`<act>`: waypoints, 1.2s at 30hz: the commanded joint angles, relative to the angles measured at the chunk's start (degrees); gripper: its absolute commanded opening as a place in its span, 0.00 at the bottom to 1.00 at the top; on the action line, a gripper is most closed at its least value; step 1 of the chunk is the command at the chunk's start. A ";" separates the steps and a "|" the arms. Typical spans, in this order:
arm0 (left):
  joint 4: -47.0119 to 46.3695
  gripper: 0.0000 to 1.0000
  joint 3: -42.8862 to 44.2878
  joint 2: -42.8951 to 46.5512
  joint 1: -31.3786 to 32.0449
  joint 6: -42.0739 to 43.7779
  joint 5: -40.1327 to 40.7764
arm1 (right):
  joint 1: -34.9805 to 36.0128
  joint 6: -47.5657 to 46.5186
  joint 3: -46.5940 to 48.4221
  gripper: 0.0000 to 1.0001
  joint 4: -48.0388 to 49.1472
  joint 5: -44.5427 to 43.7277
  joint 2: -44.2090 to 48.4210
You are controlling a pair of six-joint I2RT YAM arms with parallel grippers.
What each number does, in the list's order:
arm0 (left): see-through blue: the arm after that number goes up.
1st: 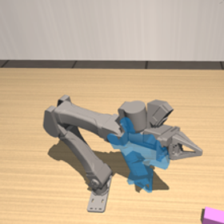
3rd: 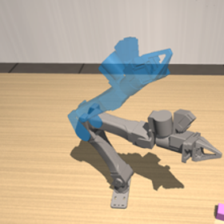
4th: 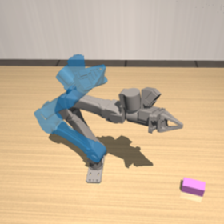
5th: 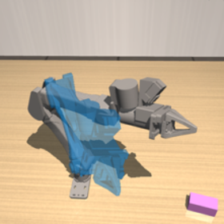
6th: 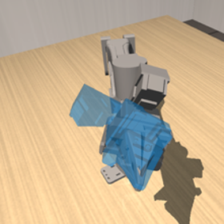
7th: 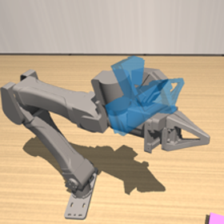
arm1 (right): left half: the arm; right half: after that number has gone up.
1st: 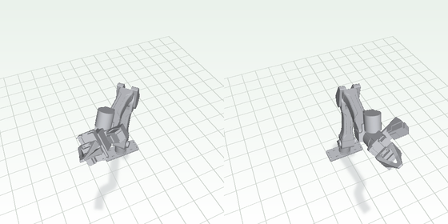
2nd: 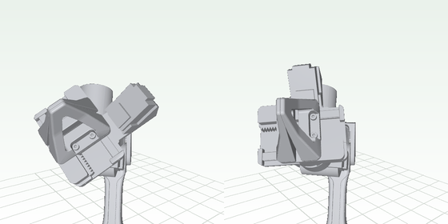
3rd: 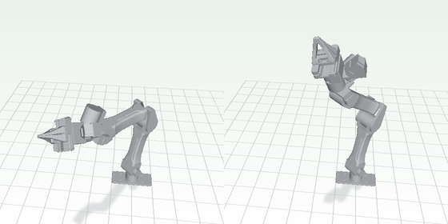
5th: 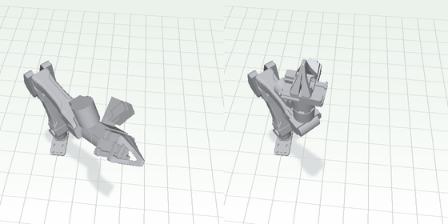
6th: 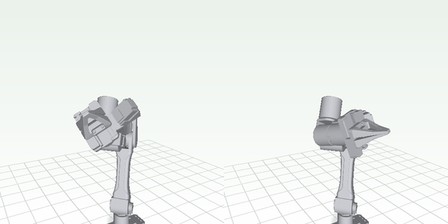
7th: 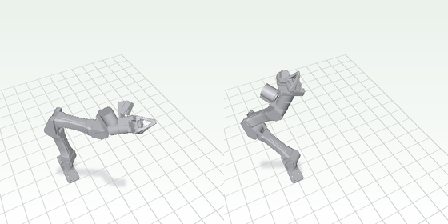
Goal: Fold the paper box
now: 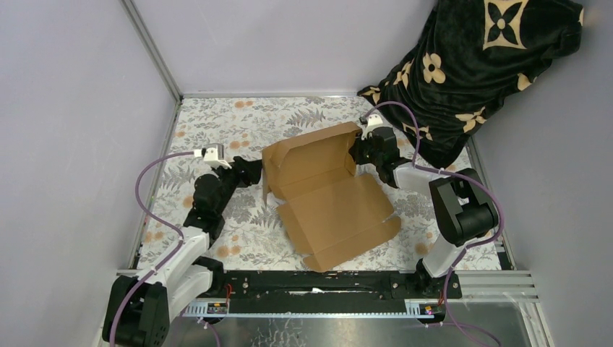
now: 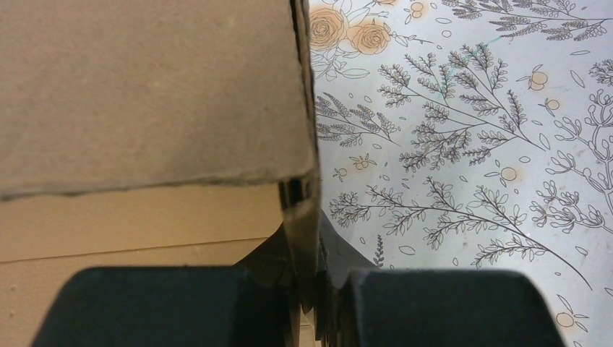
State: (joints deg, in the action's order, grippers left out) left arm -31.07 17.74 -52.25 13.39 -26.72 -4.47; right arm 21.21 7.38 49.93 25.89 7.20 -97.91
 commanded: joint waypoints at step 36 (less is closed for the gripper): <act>-6.90 0.76 -2.10 -4.55 6.26 0.63 -4.85 | 1.06 2.35 1.04 0.00 -7.68 1.49 -5.41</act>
State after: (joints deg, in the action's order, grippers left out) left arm -34.15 14.96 -56.07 18.87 -28.14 -11.35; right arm 21.17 9.76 52.40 26.04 8.54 -100.47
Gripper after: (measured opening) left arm 0.758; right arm 0.112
